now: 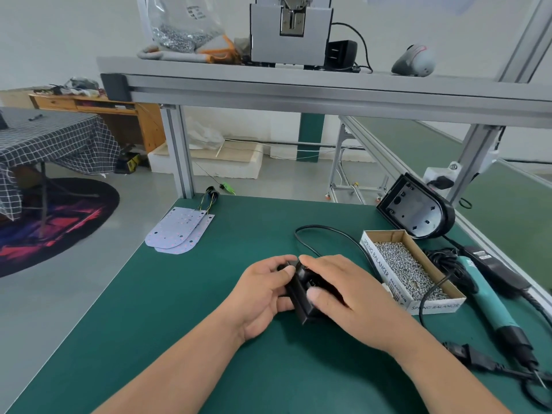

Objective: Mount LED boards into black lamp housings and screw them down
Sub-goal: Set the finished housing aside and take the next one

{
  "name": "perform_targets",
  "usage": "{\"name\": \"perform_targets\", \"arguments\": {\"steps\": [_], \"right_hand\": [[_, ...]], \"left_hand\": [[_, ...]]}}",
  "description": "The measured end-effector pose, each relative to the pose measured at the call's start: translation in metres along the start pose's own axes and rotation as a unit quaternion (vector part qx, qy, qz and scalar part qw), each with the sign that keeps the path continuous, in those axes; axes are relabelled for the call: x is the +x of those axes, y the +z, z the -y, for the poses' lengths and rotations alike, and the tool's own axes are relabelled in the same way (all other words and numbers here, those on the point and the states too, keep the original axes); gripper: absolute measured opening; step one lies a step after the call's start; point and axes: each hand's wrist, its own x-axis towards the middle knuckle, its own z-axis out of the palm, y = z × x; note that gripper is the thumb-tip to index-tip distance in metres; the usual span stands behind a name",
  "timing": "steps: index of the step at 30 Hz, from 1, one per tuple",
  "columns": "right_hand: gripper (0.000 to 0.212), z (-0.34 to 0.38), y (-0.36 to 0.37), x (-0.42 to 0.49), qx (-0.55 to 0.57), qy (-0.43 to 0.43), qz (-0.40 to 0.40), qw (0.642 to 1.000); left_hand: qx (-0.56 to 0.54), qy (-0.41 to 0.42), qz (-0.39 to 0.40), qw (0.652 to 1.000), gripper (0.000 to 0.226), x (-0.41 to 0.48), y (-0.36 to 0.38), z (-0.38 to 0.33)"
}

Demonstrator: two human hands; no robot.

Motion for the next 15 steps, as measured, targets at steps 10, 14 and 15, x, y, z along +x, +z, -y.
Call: {"name": "perform_targets", "arguments": {"steps": [10, 14, 15], "right_hand": [[0.091, -0.001, 0.0, -0.003, 0.01, -0.015, -0.014, 1.0], [0.083, -0.001, -0.003, -0.004, 0.091, -0.002, -0.097, 0.991], [0.083, -0.002, -0.005, -0.004, 0.121, 0.013, -0.114, 0.986]], "left_hand": [[-0.032, 0.013, 0.004, 0.999, 0.036, 0.004, -0.006, 0.002], [-0.009, 0.049, 0.023, 0.999, 0.052, 0.004, -0.005, 0.004], [0.005, 0.062, 0.033, 0.998, 0.06, 0.004, -0.006, 0.005]]}}
